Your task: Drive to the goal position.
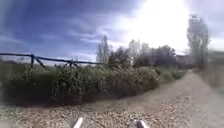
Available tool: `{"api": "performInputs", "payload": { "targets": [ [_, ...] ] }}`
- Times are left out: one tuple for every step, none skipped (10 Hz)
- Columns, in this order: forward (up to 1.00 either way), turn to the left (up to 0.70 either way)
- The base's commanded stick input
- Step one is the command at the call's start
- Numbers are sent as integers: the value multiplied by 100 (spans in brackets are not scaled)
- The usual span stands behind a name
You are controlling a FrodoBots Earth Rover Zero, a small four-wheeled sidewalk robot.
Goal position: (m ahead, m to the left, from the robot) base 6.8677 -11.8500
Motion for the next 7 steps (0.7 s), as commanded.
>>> {"api": "performInputs", "payload": {
  "targets": [
    [0, 0],
    [0, 0],
    [0, 0],
    [0, 0],
    [30, 0],
    [70, 0],
    [70, 0]
  ]
}}
